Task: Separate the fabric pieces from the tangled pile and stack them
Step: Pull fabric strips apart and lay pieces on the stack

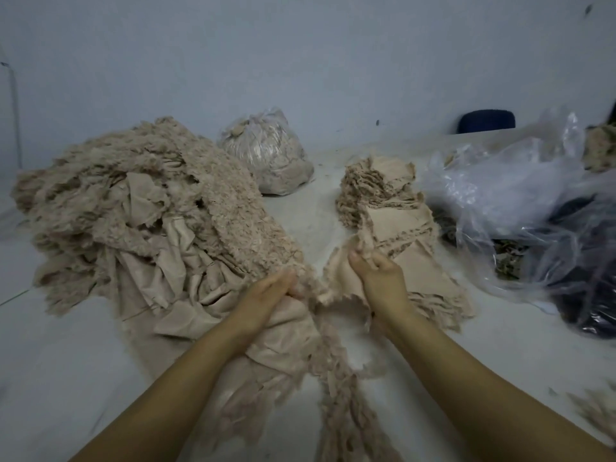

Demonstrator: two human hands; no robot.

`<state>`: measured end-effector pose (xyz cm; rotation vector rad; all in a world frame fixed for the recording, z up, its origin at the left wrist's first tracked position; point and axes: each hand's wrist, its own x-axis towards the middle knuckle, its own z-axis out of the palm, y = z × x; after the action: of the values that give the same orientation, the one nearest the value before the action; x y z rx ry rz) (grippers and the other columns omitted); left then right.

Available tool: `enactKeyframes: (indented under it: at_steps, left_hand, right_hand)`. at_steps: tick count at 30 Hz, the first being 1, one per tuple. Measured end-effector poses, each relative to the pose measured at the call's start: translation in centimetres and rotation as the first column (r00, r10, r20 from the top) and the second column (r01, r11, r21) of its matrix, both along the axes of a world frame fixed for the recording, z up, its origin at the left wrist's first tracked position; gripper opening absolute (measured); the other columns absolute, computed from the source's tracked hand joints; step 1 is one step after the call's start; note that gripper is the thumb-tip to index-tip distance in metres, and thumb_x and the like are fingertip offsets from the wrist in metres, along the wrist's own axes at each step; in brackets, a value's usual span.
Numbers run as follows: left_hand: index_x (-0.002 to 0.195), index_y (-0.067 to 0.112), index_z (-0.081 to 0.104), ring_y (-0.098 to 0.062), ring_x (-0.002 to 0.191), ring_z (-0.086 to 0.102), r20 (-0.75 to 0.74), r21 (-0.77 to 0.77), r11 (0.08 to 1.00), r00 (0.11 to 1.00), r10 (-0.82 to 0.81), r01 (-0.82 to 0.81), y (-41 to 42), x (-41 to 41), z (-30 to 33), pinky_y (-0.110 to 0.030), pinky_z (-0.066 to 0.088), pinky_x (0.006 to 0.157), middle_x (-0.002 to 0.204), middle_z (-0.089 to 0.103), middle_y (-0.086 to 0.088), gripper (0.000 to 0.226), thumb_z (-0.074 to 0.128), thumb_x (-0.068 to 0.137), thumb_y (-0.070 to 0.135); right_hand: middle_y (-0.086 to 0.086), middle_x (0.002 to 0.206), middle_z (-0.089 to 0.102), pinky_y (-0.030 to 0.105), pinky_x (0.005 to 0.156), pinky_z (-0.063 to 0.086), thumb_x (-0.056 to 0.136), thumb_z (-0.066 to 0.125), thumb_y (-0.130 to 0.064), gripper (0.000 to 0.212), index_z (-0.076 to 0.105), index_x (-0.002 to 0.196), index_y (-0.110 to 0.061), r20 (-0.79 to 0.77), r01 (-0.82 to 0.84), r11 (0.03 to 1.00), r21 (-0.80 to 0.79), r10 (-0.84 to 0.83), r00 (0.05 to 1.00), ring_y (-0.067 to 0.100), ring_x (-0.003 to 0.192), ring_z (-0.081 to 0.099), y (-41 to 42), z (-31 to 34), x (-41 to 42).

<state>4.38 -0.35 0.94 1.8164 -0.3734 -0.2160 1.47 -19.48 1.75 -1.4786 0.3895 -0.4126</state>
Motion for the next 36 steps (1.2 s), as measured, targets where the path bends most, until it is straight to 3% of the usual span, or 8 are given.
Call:
enactKeyframes:
  at_steps: [2,4,8,13,17,22,26,36]
  left_hand:
    - [0.131,0.025,0.046,0.005,0.102,0.054,0.003,0.007,0.998,0.998,-0.056,0.056,-2.2,-0.4,0.7,-0.003,0.044,0.078,0.115,0.056,0.014,0.058,0.061,0.079,0.046]
    - [0.113,0.026,0.053,0.003,0.083,0.058,0.002,-0.066,0.996,0.998,-0.067,0.067,-4.5,-0.9,0.6,-0.004,0.044,0.060,0.096,0.061,0.018,0.039,0.068,0.079,0.037]
    - [0.080,0.014,0.057,-0.003,0.029,0.040,-0.289,-0.387,0.876,0.940,0.182,-0.289,-5.5,-0.2,1.2,-0.009,0.025,0.031,0.041,0.052,0.009,0.019,0.048,0.097,0.015]
    - [0.069,0.014,0.051,-0.006,0.023,0.025,-0.395,-0.343,0.805,0.852,0.344,-0.484,-4.5,1.1,2.3,-0.006,0.020,0.033,0.034,0.037,0.004,0.035,0.032,0.096,0.003]
    - [0.085,0.011,0.054,-0.005,0.022,0.034,-0.331,-0.259,0.838,0.859,0.391,-0.481,-4.4,1.4,4.1,-0.006,0.024,0.030,0.039,0.045,0.002,0.027,0.031,0.095,0.000]
    - [0.079,0.000,0.062,-0.022,0.066,0.058,0.055,0.091,0.980,0.983,0.173,-0.178,-6.5,0.6,3.6,-0.037,0.052,0.063,0.073,0.060,-0.015,0.016,0.050,0.090,0.002]
    - [0.060,0.011,0.046,-0.018,0.059,0.041,0.228,0.128,0.982,0.967,0.110,-0.142,-7.3,0.1,3.4,-0.030,0.031,0.057,0.059,0.043,-0.011,0.036,0.058,0.093,0.024]
    - [0.064,0.008,0.045,-0.012,0.042,0.047,0.251,0.108,0.985,0.963,0.102,-0.133,-12.5,0.3,2.1,-0.028,0.034,0.052,0.049,0.045,-0.004,0.040,0.047,0.098,0.030]
  right_hand:
    - [0.007,0.098,0.067,0.041,0.084,0.051,0.090,0.066,-0.028,0.025,0.066,0.099,-0.005,-0.035,-0.068,0.998,0.003,0.068,0.997,0.023,0.093,0.062,1.3,-0.1,-0.4]
    - [0.016,0.106,0.070,0.044,0.088,0.053,0.091,0.064,-0.028,0.034,0.066,0.110,0.000,-0.011,-0.095,0.995,0.043,0.095,0.995,0.025,0.096,0.065,2.1,-0.2,-0.8]
    - [-0.007,0.050,0.054,0.024,0.047,0.036,0.098,0.052,-0.030,0.035,0.058,0.070,-0.009,0.062,-0.091,0.987,-0.132,0.100,0.993,0.006,0.046,0.046,2.1,0.1,-2.4]
    - [-0.009,0.035,0.032,0.015,0.034,0.018,0.095,0.056,-0.029,0.026,0.058,0.076,-0.011,-0.078,-0.419,0.906,-0.048,0.415,0.906,0.005,0.029,0.023,1.1,-1.0,-4.8]
    - [-0.015,0.049,0.050,0.010,0.043,0.031,0.085,0.068,-0.040,0.020,0.064,0.085,-0.021,-0.285,-0.548,0.750,-0.370,0.469,0.836,-0.001,0.043,0.044,-0.2,-1.2,-5.8]
    - [-0.005,0.106,0.058,0.014,0.066,0.047,0.050,0.067,-0.071,0.086,0.043,0.122,-0.031,-0.112,-0.323,0.928,-0.188,0.306,0.945,0.006,0.090,0.061,0.4,-0.6,-4.4]
    - [0.008,0.077,0.065,0.034,0.061,0.049,0.089,0.066,-0.029,0.021,0.056,0.090,-0.011,0.067,-0.032,0.997,0.066,0.027,0.997,0.018,0.070,0.058,0.6,-1.1,-2.7]
    - [-0.006,0.084,0.069,0.028,0.077,0.045,0.089,0.065,-0.033,0.017,0.074,0.087,-0.019,0.079,0.272,0.916,-0.293,-0.260,0.962,0.012,0.082,0.059,-8.8,1.3,-0.8]
